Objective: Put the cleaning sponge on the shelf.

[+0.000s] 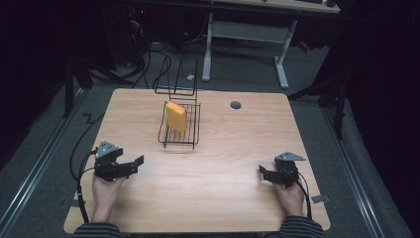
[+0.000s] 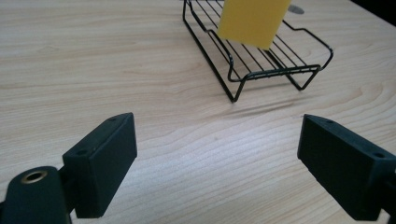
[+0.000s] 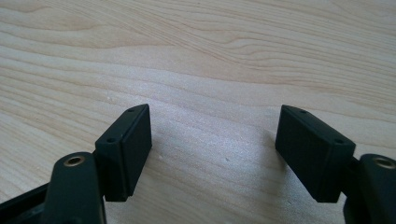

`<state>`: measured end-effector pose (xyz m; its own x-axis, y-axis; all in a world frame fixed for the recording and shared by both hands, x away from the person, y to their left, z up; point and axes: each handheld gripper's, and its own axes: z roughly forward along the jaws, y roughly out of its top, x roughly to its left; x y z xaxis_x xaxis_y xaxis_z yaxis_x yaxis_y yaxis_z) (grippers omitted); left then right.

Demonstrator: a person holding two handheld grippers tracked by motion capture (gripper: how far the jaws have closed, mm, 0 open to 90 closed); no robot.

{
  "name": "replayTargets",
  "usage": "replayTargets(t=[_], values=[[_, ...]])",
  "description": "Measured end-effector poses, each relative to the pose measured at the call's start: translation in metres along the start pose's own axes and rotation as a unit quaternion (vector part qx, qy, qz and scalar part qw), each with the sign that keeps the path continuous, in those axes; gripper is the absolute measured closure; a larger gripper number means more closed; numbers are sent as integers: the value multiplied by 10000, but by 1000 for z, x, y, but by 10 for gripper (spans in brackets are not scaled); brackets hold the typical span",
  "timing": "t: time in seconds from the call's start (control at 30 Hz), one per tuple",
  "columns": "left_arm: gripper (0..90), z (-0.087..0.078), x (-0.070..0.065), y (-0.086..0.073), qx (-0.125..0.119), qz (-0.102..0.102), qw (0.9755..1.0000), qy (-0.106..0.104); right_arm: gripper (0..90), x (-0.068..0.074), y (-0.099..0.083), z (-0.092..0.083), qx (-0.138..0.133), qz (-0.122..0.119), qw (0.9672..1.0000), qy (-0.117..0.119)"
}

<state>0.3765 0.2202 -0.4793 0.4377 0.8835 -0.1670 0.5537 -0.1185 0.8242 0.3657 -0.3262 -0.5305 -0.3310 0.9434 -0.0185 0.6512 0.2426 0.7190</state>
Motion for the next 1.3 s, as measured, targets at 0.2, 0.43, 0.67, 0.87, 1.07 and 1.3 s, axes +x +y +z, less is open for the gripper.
replayTargets(t=[0.2, 0.43, 0.67, 0.87, 1.07, 1.3], values=[[128, 4, 1, 0, 27, 11, 10000, 39, 273, 0, 0, 0, 0, 0, 10000, 0], [133, 14, 0, -2, 155, 84, 9998, 102, 272, 0, 0, 0, 0, 0, 10000, -1], [137, 23, 2, -8, 237, -7, 9997, 107, 273, 0, 0, 0, -3, -5, 10000, -2], [139, 28, 5, -10, 288, -43, 9995, 124, 273, 0, 0, 0, 0, 2, 10000, 1], [141, 34, 8, -11, 302, -154, 9994, 57, 272, 0, 0, 0, 0, 2, 10000, -2], [142, 42, 11, -13, 389, -206, 9990, 87, 272, 0, 0, 0, -3, 1, 10000, 1]])
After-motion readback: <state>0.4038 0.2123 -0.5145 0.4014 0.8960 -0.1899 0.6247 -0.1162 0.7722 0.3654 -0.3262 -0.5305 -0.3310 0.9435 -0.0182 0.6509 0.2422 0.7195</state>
